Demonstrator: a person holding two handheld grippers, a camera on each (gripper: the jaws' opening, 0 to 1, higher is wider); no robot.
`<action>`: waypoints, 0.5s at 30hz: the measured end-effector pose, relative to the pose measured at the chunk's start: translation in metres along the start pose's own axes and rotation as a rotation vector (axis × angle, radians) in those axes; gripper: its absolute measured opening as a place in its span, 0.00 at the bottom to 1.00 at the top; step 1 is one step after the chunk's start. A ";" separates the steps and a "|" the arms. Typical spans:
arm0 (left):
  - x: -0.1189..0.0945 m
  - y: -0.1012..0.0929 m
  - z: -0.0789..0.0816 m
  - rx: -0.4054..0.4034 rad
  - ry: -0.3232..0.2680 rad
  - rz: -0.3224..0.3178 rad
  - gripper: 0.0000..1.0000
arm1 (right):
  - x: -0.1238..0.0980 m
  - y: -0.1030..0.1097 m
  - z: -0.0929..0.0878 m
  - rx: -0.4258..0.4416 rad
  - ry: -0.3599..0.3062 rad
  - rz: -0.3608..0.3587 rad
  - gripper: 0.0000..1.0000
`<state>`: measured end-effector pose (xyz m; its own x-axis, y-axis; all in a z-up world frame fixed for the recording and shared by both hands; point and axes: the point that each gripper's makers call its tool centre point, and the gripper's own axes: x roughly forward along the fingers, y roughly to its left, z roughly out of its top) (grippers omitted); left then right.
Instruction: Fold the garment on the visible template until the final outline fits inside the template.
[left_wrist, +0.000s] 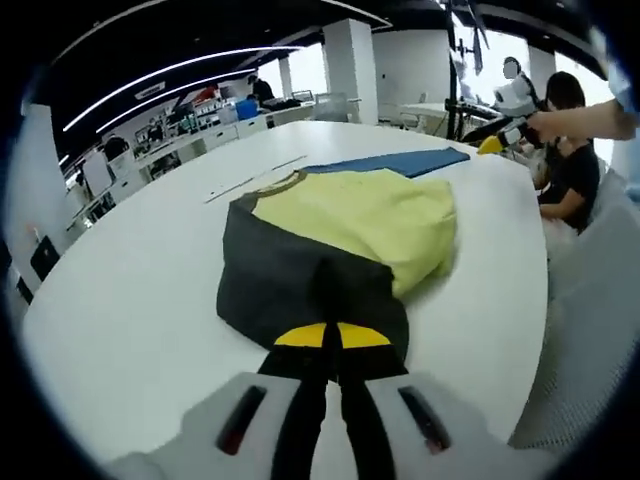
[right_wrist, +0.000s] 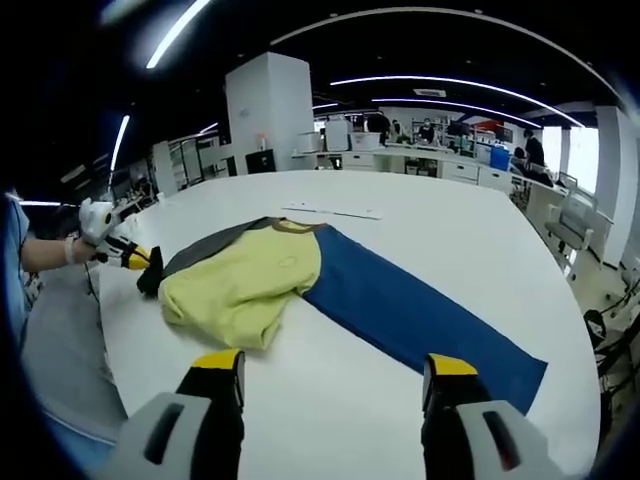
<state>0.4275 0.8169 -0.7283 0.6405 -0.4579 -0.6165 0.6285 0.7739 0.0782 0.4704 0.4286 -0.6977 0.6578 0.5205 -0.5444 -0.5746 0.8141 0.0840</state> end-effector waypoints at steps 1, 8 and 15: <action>0.002 0.002 -0.003 -0.015 0.009 0.006 0.00 | -0.001 -0.001 -0.001 0.002 0.001 -0.002 0.72; 0.012 -0.001 -0.015 -0.050 0.056 -0.003 0.00 | -0.004 -0.005 -0.009 0.019 0.010 -0.013 0.71; 0.014 -0.004 -0.021 -0.055 0.080 -0.009 0.00 | -0.004 -0.005 -0.011 0.027 0.013 -0.011 0.71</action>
<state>0.4247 0.8165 -0.7542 0.5966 -0.4304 -0.6774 0.6072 0.7940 0.0303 0.4656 0.4197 -0.7050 0.6577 0.5081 -0.5561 -0.5540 0.8265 0.0999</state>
